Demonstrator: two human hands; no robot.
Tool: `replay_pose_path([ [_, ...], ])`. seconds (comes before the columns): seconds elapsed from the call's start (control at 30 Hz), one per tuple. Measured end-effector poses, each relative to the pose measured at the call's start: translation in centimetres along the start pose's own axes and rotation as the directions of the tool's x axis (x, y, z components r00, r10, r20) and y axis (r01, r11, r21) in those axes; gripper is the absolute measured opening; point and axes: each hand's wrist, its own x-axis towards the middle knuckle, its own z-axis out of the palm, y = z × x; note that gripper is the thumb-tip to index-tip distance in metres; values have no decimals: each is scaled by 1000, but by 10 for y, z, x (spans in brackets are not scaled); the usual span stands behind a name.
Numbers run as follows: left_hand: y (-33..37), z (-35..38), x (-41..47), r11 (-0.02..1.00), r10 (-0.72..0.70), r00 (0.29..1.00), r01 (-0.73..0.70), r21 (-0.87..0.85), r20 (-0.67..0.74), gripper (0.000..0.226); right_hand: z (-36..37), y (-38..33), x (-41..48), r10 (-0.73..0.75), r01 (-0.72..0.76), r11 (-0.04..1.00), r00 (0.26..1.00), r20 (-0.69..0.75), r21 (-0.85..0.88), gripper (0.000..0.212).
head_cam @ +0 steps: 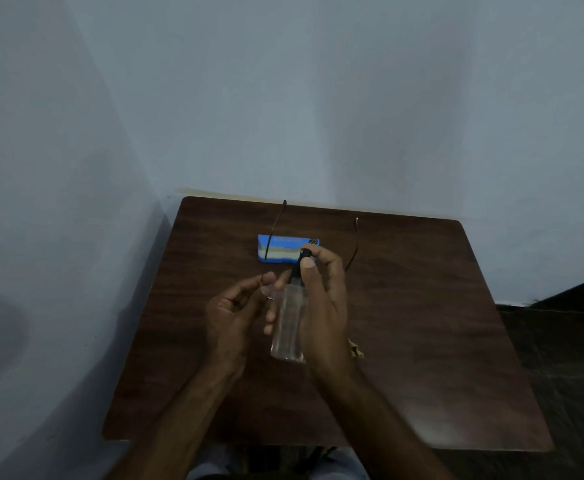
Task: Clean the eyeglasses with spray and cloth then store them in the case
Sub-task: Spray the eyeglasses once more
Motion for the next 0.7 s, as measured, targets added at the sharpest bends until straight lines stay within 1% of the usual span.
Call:
replay_pose_path([
  [0.07, -4, 1, 4, 999, 32, 999, -32, 19, -25, 23, -16, 3, -3, -109, 108, 992, 994, -9, -66, 30],
  [0.1, -5, 1, 5, 999, 46, 998, -45, 11, -35, 24, -28, 5, -5, -164, 159, 979, 986, -29, -127, 33],
  [0.17, -4, 2, 7, 998, 43, 998, -44, -42, -45, 28, -60, 12, -9, -279, 240, 919, 957, -84, -311, 33],
  [0.2, -4, 1, 8, 997, 41, 998, -44, -62, -46, 29, -81, 15, -10, -324, 254, 875, 940, -110, -411, 32],
  [0.23, -4, 0, 9, 996, 43, 998, -46, -77, -48, 29, -103, 20, -10, -352, 243, 831, 926, -134, -501, 30],
  [0.3, -4, -2, 10, 993, 45, 998, -50, -107, -54, 28, -148, 28, -9, -363, 166, 755, 911, -193, -634, 25],
  [0.43, -2, 0, 10, 990, 74, 996, -79, -116, -47, 27, -230, 47, -2, -387, 17, 636, 872, -300, -771, 19],
  [0.57, 1, 5, 8, 991, 85, 996, -88, -99, -30, 28, -282, 65, 12, -355, -103, 599, 855, -379, -794, 13],
  [0.7, 2, 11, 4, 990, 86, 996, -88, -108, -16, 29, -301, 78, 20, -325, -156, 575, 858, -399, -803, 9],
])
